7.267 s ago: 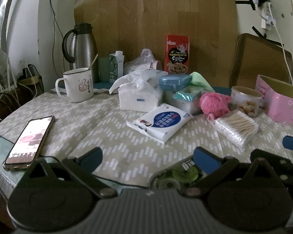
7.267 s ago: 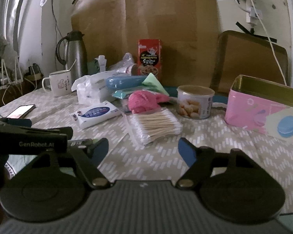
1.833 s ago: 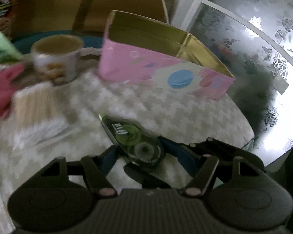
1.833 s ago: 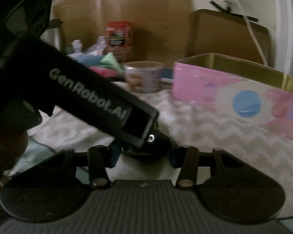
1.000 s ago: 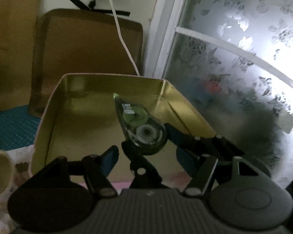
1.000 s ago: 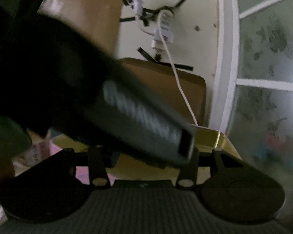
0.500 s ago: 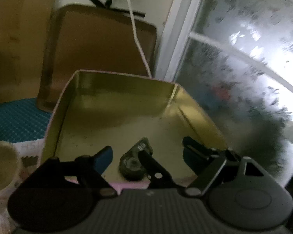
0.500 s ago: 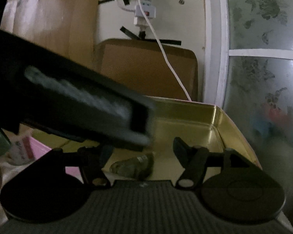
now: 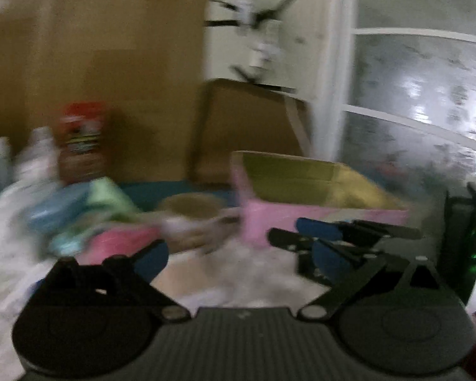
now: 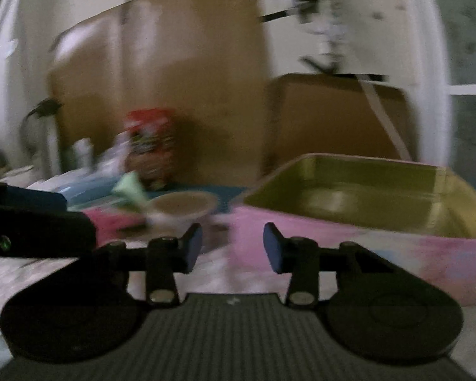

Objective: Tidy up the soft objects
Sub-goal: 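Move the left gripper to the white wet-wipe pack with blue label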

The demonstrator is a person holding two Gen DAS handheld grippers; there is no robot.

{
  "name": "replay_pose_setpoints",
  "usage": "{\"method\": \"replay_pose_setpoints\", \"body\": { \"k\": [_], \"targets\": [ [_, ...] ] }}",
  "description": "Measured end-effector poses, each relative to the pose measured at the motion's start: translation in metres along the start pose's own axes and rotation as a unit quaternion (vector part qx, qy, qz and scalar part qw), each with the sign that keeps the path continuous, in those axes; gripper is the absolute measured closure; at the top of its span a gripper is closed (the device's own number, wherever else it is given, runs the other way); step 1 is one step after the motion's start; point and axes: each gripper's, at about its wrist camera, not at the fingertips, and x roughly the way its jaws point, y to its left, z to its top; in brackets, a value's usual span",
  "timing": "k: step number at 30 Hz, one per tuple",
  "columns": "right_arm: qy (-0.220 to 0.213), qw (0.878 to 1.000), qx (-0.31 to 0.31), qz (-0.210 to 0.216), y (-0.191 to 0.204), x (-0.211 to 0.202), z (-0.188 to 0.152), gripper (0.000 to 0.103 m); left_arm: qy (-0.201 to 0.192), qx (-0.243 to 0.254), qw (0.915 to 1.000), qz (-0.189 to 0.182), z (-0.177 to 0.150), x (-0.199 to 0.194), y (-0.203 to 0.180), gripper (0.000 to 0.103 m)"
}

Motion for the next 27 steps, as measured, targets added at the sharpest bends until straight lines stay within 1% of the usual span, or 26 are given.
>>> {"method": "replay_pose_setpoints", "body": {
  "k": [2,4,6,7,9,10,12,13,14,16,18,21,23,26,27],
  "targets": [
    [0.019,0.999,-0.004,0.037,0.02,0.006,0.0,0.062,-0.003,-0.013,0.9992,0.038,-0.011,-0.021,0.019,0.002],
    [0.04,0.996,-0.01,0.074,0.038,0.012,0.001,0.063,-0.007,-0.03,0.9961,0.082,-0.02,-0.042,0.039,0.003],
    [0.056,0.992,-0.023,0.108,0.06,0.019,0.002,0.063,-0.01,-0.052,0.9901,0.13,-0.03,-0.059,0.061,0.003],
    [0.063,0.99,-0.032,0.125,0.071,0.022,0.001,0.063,-0.012,-0.064,0.9869,0.148,-0.032,-0.064,0.071,0.004],
    [0.073,0.984,-0.051,0.151,0.094,0.029,0.001,0.062,-0.022,-0.095,0.9802,0.173,-0.042,-0.077,0.094,0.006],
    [0.077,0.982,-0.061,0.162,0.105,0.033,0.002,0.062,-0.027,-0.113,0.9771,0.179,-0.046,-0.083,0.105,0.009],
    [0.083,0.977,-0.077,0.178,0.123,0.039,0.004,0.062,-0.028,-0.139,0.9721,0.187,-0.052,-0.091,0.122,0.014],
    [0.085,0.975,-0.085,0.186,0.131,0.043,0.006,0.062,-0.024,-0.145,0.9708,0.19,-0.054,-0.094,0.129,0.019],
    [0.086,0.973,-0.092,0.194,0.14,0.048,0.009,0.062,-0.02,-0.147,0.9703,0.191,-0.056,-0.095,0.134,0.023],
    [0.09,0.97,-0.101,0.201,0.155,0.057,0.011,0.062,-0.009,-0.155,0.97,0.187,-0.057,-0.095,0.147,0.027],
    [0.105,0.967,-0.101,0.21,0.168,0.073,0.015,0.062,0.002,-0.175,0.9692,0.173,-0.061,-0.098,0.159,0.027],
    [0.131,0.963,-0.095,0.214,0.182,0.094,0.018,0.062,0.007,-0.2,0.9657,0.166,-0.067,-0.102,0.172,0.027],
    [0.144,0.962,-0.091,0.215,0.186,0.102,0.016,0.062,0.007,-0.204,0.9647,0.167,-0.072,-0.106,0.174,0.027],
    [0.157,0.962,-0.086,0.206,0.191,0.117,0.015,0.061,0.009,-0.203,0.9655,0.163,-0.075,-0.106,0.176,0.027],
    [0.156,0.963,-0.084,0.201,0.19,0.121,0.015,0.059,0.012,-0.202,0.9661,0.16,-0.075,-0.106,0.175,0.027]
  ]
}}
